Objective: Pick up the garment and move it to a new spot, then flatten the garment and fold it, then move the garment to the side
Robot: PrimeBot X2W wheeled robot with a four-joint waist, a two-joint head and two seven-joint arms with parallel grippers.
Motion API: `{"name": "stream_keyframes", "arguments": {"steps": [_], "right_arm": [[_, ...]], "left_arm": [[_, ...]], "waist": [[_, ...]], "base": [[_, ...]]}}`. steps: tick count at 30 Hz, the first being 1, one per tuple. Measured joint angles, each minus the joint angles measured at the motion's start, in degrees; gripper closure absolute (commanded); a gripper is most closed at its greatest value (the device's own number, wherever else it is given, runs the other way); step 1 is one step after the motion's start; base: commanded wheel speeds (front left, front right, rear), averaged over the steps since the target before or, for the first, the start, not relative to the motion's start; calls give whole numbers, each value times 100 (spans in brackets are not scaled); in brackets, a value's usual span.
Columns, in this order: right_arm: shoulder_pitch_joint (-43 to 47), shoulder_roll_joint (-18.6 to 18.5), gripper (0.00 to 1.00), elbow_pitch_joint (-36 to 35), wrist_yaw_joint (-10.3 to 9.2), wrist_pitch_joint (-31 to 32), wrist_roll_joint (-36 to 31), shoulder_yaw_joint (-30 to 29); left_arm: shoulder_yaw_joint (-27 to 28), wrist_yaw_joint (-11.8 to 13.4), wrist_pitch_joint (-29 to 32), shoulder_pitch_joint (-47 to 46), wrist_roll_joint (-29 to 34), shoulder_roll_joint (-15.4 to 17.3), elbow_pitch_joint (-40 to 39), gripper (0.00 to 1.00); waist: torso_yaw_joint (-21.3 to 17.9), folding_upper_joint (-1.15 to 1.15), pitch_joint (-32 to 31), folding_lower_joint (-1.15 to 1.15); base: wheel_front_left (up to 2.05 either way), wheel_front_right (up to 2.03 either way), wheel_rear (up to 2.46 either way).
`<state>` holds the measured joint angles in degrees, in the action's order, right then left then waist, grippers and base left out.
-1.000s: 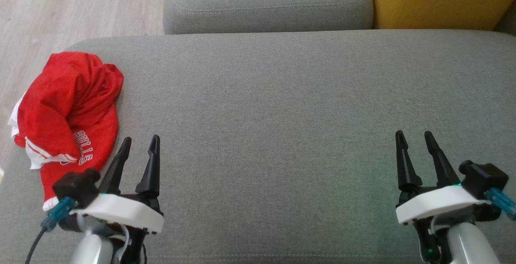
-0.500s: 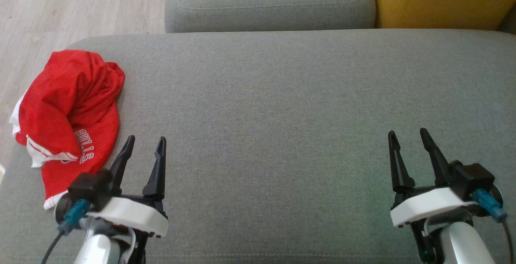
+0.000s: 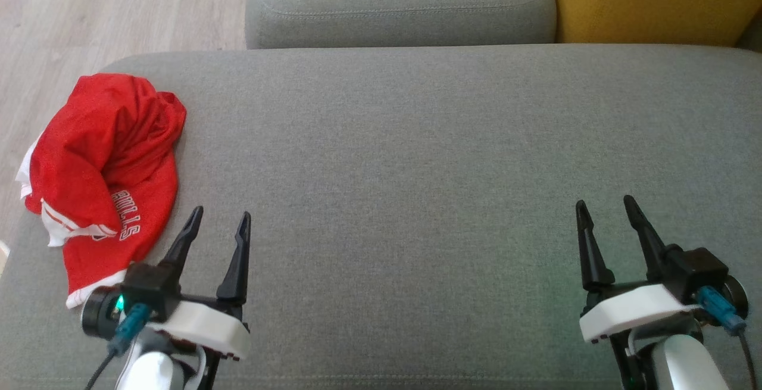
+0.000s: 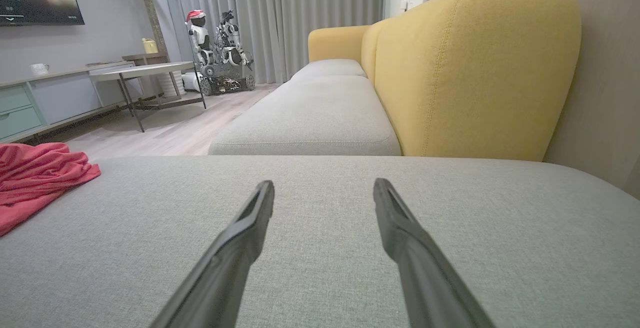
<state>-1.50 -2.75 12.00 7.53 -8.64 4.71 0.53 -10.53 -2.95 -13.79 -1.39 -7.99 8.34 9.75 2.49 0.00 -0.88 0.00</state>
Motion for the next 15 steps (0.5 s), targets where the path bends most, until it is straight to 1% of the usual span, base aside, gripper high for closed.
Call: {"name": "stream_keyframes", "arguments": {"steps": [5, 11, 15], "right_arm": [[1, 1, 0, -11, 0, 5, -36, -53], [1, 2, 0, -8, 0, 18, 66, -83], [2, 2, 0, -7, 0, 33, 130, -88]], "left_arm": [[-3, -2, -51, 2, 137, -14, 137, 0], [18, -8, -51, 2, 71, -79, 359, 0], [27, -7, -51, 1, 59, -94, 367, 0]], "waist": [[7, 0, -6, 0], [6, 0, -7, 0], [5, 0, -7, 0]], "base": [[0, 0, 0], [0, 0, 0], [0, 0, 0]]}}
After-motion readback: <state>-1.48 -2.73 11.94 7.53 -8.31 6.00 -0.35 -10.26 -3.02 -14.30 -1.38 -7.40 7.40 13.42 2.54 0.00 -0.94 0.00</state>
